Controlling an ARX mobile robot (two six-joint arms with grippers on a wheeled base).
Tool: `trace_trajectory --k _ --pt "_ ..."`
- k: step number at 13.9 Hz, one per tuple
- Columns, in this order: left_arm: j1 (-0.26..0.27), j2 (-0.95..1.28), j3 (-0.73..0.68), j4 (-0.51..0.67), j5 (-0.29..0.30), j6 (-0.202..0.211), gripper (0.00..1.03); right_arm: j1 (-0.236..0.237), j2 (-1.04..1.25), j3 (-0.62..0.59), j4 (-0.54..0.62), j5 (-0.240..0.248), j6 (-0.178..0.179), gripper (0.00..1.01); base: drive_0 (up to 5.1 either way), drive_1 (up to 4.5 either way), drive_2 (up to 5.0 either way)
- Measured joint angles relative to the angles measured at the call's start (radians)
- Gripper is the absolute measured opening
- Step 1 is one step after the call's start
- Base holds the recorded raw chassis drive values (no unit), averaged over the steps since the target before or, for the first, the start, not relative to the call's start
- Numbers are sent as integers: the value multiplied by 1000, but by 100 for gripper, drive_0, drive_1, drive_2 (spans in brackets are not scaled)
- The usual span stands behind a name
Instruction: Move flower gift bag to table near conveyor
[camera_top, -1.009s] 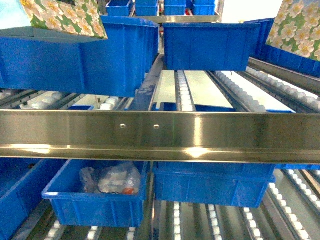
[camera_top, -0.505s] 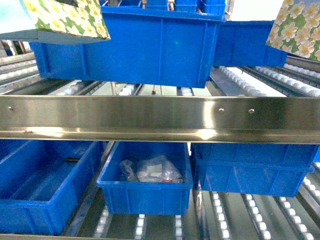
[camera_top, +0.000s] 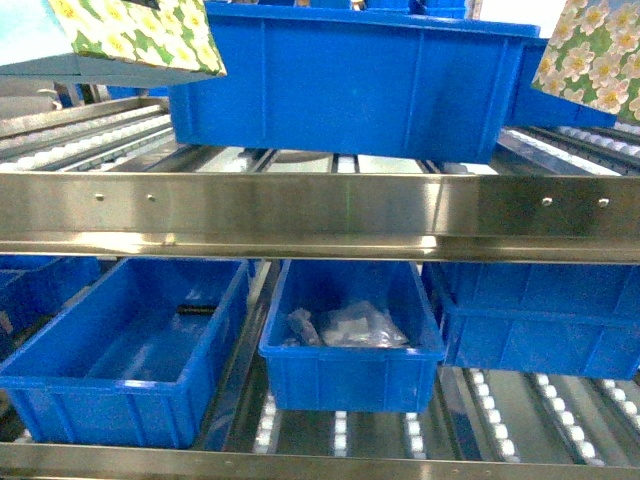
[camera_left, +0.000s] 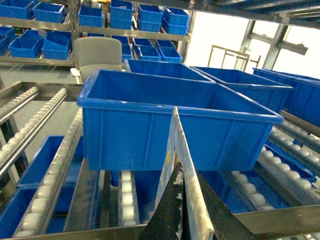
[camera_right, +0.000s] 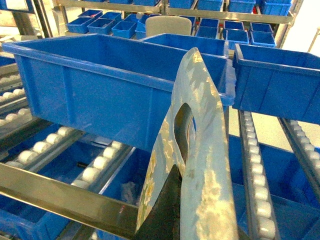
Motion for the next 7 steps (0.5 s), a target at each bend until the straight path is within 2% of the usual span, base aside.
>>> trace_trajectory --k 7 --pt "0 0 0 3 0 0 2 0 0 0 -1 0 0 2 -475 104 367"
